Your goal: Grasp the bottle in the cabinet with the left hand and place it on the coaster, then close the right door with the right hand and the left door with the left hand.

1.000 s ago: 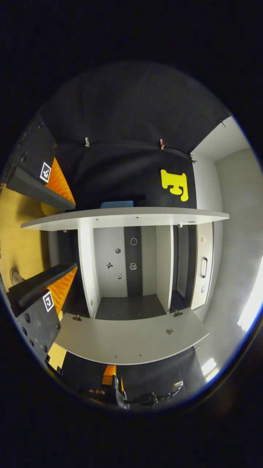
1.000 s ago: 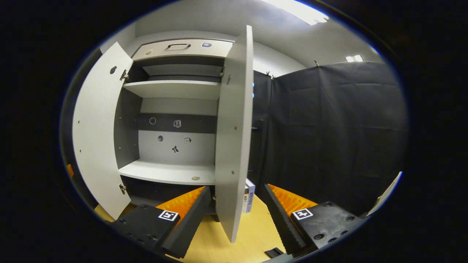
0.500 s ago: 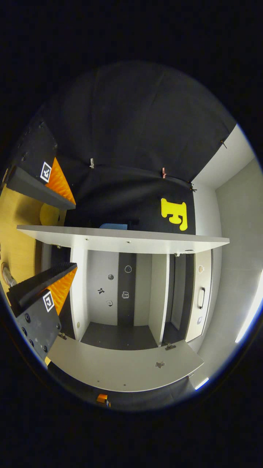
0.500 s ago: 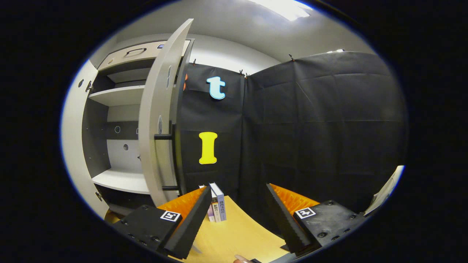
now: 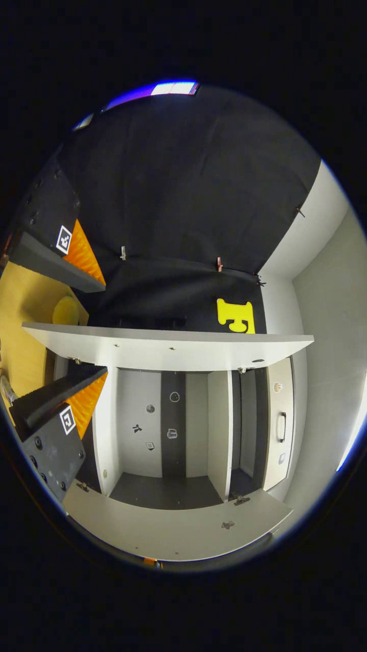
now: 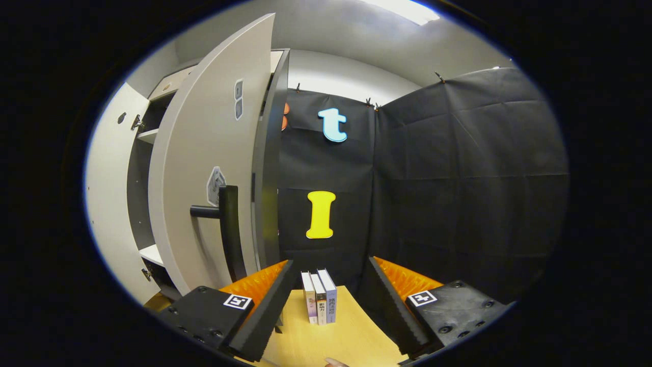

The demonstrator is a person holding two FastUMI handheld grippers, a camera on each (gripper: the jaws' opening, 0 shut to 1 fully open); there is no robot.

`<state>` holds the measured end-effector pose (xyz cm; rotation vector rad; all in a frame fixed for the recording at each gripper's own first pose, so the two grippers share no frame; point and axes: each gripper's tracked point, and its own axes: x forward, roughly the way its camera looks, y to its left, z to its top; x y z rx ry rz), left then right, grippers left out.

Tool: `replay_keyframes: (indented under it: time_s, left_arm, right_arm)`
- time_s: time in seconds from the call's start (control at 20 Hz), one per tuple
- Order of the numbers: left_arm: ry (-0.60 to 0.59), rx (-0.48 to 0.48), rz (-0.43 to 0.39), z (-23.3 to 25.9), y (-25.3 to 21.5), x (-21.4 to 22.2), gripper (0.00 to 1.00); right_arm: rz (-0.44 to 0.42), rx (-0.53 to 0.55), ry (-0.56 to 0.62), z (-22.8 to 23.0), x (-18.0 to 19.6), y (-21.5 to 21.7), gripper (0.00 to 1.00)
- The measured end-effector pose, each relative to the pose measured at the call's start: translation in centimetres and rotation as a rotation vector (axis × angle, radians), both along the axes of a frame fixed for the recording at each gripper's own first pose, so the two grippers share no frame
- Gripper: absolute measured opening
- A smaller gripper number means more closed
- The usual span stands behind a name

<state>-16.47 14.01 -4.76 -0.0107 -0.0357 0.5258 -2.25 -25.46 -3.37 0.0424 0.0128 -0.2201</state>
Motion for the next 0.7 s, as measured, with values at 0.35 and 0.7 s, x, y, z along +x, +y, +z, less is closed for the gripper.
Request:
replay_keyframes:
  time_s: [0.35, 0.7]
  left_arm:
    - [0.004, 0.037, 0.016, 0.6, 0.9, 0.6, 0.92]
    - [0.015, 0.057, -0.029, 0.6, 1.8, 1.2, 0.92]
  right_arm:
    - [0.092, -0.008, -0.006, 0.2, 0.0, 4.1, 0.94]
    - [0.155, -0.006, -0.016, 0.4, 0.3, 9.1, 0.95]
